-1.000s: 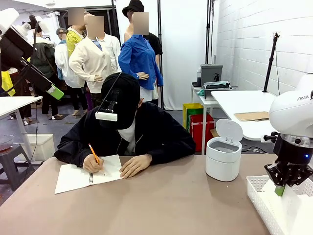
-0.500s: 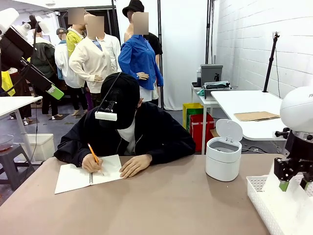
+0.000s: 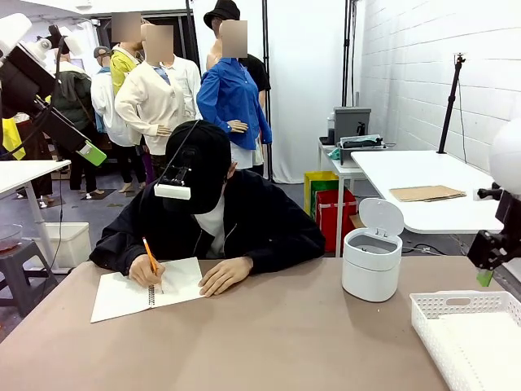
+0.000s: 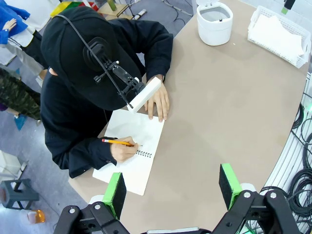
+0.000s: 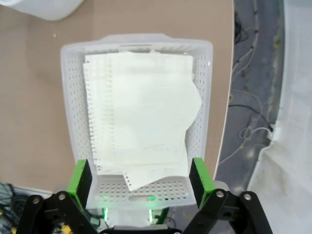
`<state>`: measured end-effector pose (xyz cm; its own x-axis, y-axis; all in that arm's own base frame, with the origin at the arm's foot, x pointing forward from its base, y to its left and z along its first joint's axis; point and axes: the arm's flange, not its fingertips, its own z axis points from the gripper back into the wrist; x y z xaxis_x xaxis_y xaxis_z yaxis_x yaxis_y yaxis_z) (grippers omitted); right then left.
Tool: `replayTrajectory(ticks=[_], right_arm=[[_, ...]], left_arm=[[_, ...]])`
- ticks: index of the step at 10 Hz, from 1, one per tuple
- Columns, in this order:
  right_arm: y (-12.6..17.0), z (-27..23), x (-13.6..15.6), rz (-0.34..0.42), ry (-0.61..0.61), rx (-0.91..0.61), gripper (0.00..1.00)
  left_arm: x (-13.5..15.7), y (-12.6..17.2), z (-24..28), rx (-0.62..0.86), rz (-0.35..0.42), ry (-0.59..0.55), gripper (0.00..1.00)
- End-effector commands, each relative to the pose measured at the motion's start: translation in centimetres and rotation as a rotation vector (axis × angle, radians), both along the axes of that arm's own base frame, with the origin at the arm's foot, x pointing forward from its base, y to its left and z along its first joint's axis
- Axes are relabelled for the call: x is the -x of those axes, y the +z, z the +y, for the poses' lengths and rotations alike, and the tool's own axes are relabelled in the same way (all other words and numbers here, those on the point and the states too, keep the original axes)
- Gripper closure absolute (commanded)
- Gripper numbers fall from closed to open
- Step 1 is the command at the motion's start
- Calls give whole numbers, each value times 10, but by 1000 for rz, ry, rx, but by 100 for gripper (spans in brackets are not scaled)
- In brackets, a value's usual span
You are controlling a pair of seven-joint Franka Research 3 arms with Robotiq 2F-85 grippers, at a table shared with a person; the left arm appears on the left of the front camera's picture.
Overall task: Sort the paper based on its condition.
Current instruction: If a person hands you a paper, place it in the Organizing basket , and if it's crumpled, put it in the Trash can.
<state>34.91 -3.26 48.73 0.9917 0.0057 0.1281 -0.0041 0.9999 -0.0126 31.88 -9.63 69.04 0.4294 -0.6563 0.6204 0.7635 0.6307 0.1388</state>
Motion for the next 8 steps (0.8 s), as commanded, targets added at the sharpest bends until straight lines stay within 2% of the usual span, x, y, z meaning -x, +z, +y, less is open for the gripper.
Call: replayTrajectory(ticks=[1, 4, 5, 8], right_arm=[[16, 8, 8, -6, 51, -27, 0], [34, 23, 15, -49, 124, -49, 0], [28, 16, 11, -28, 61, -13, 0], [28, 16, 11, -28, 61, -13, 0]], left_arm=[[0, 0, 1, 3, 0, 0, 0], [0, 0, 1, 3, 0, 0, 0], [0, 0, 1, 3, 0, 0, 0], [0, 0, 1, 3, 0, 0, 0]])
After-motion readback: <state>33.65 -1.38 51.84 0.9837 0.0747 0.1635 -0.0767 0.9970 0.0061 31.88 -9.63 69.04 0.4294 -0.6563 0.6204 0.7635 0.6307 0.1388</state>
